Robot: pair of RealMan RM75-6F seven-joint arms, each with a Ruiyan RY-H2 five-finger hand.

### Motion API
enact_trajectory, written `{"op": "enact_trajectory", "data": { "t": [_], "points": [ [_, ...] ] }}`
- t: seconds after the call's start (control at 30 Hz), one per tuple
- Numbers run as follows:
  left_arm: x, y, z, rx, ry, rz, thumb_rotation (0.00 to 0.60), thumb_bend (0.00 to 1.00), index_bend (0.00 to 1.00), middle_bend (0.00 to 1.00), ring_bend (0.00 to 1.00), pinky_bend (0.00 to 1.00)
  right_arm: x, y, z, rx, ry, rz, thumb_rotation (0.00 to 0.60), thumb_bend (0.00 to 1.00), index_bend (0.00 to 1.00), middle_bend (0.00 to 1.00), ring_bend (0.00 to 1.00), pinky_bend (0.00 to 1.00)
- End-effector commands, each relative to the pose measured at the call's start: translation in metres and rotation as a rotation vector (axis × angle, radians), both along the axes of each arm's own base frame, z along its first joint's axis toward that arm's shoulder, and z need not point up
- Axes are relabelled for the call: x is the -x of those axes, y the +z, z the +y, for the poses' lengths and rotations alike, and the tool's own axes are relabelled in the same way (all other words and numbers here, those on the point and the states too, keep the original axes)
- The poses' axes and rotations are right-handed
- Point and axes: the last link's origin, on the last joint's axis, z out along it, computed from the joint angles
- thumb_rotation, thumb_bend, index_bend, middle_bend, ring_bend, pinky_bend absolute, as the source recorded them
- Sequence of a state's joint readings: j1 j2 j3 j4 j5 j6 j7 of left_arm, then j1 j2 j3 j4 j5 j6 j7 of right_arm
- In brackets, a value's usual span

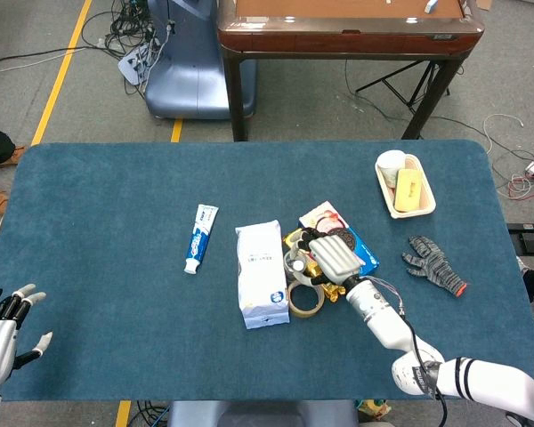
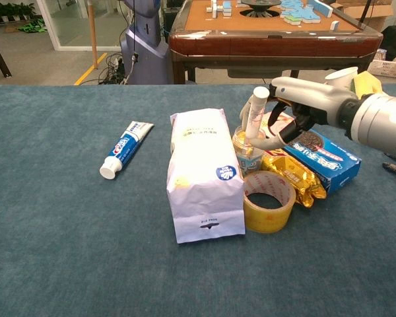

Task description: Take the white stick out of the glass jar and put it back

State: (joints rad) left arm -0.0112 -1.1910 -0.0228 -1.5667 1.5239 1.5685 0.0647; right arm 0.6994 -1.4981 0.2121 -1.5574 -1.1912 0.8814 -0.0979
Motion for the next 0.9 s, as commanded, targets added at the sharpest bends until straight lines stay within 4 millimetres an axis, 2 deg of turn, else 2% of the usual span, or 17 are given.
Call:
{"op": "enact_trajectory", "data": {
  "t": [0.03, 0.4, 0.9],
  "points": [
    [-0.0001, -0.0005, 0.0, 0.001, -0.001, -0.001, 0.6, 0.27, 0.25, 0.17, 0.21, 0.05, 0.0003, -0.0001, 0.0002, 0.0, -0.002, -0.001, 0.6, 0.4, 0.46, 0.26, 0.15, 0.27],
    [0.0003, -0.0007, 0.001, 0.0, -0.002, 0.0, 0.6, 0.27, 0.25, 0.17, 0.21, 0.05, 0.0019, -0.0002, -0.0002, -0.001, -0.008, 0.001, 0.6, 0.41, 0.47, 0.26, 0.15, 0.27],
    [0.0008, -0.0013, 0.0022, 0.001, -0.001, 0.002, 0.6, 0.27, 0.25, 0.17, 0.21, 0.05, 0.0017, 0.0015, -0.0038, 0.026, -0.028, -0.056, 0.6, 0.52, 0.54, 0.3, 0.15, 0.27]
  ]
}}
